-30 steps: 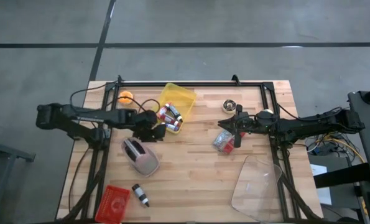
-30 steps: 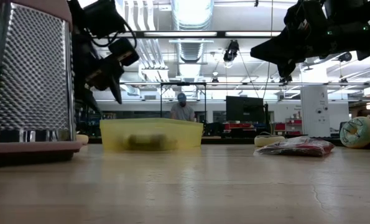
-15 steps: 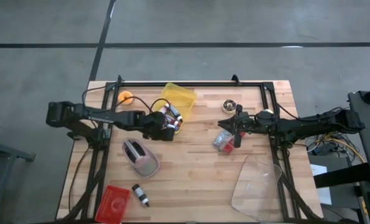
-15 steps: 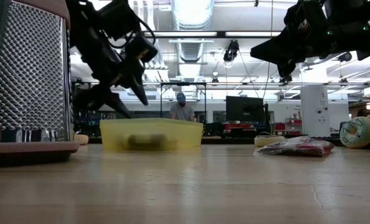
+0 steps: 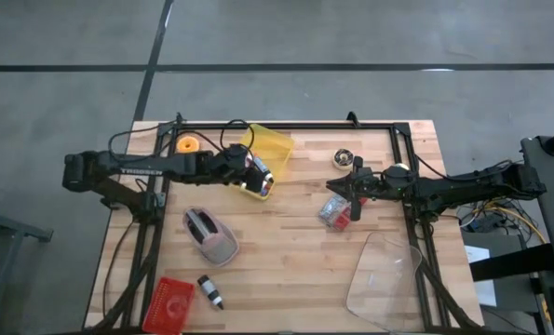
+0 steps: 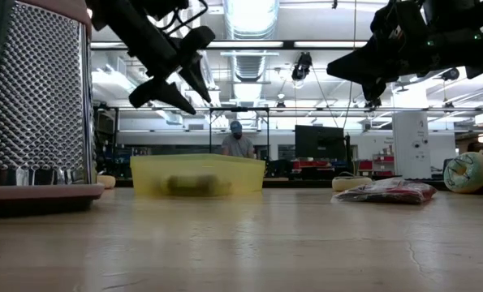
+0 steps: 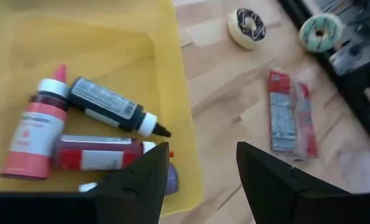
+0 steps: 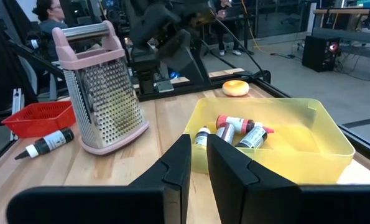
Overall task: Pick & Place Food Item
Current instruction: Move the pink grater to the middle left of the table
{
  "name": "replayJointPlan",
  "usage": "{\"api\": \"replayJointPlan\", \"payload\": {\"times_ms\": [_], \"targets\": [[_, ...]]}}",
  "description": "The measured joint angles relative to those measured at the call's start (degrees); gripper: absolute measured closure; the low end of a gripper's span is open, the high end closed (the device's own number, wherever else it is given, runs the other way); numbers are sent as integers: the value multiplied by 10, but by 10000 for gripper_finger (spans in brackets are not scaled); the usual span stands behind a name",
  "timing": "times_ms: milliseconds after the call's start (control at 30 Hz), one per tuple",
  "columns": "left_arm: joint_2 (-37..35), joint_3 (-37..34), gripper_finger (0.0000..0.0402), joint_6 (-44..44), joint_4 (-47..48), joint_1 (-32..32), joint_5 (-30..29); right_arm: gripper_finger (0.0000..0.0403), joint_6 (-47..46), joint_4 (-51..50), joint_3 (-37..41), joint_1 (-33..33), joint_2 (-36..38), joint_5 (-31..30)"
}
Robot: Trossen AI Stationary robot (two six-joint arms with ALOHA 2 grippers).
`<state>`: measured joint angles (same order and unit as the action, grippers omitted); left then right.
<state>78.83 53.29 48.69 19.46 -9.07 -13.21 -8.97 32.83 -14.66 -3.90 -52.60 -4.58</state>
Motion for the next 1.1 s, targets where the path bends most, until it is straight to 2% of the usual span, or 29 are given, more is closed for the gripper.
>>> {"api": "replayJointPlan", "payload": {"times_ms": [233, 733, 900, 1100], "targets": [[0, 19, 209, -24, 78, -17, -3, 355, 0, 0, 0, 0, 0, 0], [0, 11, 209, -56, 81, -20, -39, 355, 0, 0, 0, 0, 0, 0], [-15, 14, 209, -80, 80, -43, 2, 355, 0, 0, 0, 0, 0, 0], [-25, 10, 209, -203, -4, -42, 36, 355, 0, 0, 0, 0, 0, 0]]}}
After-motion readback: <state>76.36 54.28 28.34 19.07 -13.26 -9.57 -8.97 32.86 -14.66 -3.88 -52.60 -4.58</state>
